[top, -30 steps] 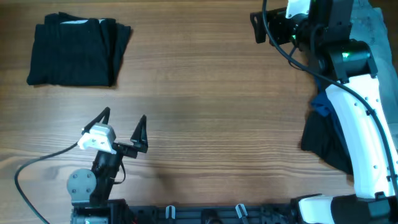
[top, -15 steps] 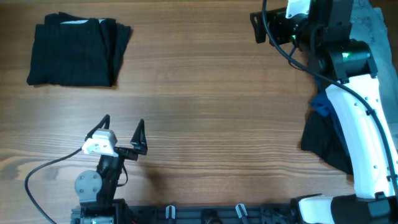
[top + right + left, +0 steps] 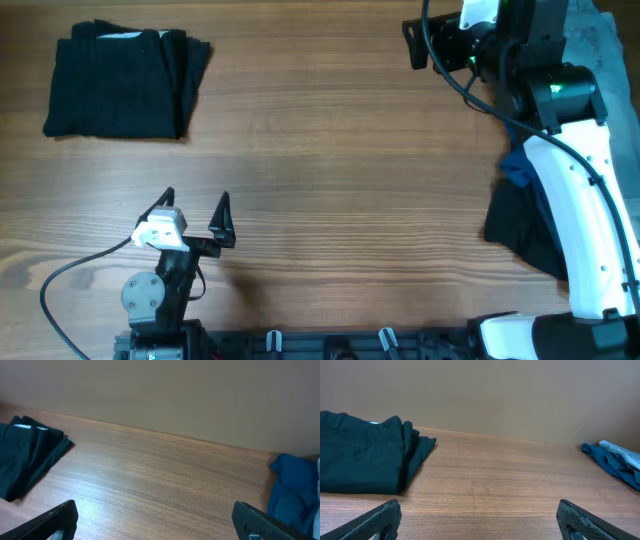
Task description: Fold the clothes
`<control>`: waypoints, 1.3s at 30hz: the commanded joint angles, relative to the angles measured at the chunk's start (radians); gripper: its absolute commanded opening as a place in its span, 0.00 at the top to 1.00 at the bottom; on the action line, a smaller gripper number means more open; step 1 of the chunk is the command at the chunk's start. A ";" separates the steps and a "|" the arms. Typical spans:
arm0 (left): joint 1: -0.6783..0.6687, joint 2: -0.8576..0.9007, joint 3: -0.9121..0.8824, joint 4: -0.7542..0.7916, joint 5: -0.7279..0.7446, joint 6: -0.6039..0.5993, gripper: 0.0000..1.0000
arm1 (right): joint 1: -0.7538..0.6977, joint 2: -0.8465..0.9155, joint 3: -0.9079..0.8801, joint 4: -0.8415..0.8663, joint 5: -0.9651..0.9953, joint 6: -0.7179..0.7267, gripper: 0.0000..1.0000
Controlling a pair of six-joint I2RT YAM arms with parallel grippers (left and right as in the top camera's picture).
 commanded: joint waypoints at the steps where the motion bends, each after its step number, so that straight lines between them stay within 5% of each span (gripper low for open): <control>1: 0.007 -0.011 -0.009 0.000 -0.010 -0.009 0.00 | -0.004 0.007 0.002 0.002 0.014 -0.012 0.00; 26: 0.007 -0.010 -0.009 0.000 -0.010 -0.009 0.00 | -0.005 -0.069 -0.017 0.014 0.059 -0.029 0.00; 31: 0.007 -0.010 -0.009 0.000 -0.010 -0.009 0.00 | -0.005 -0.212 -0.210 0.208 0.023 -0.126 0.00; 35: 0.007 -0.010 -0.009 0.000 -0.010 -0.009 0.00 | -0.007 -0.377 -0.493 0.432 -0.086 -0.290 0.00; 39: 0.007 -0.010 -0.009 0.000 -0.010 -0.009 0.00 | -0.052 -0.552 -0.786 0.679 -0.151 -0.298 0.00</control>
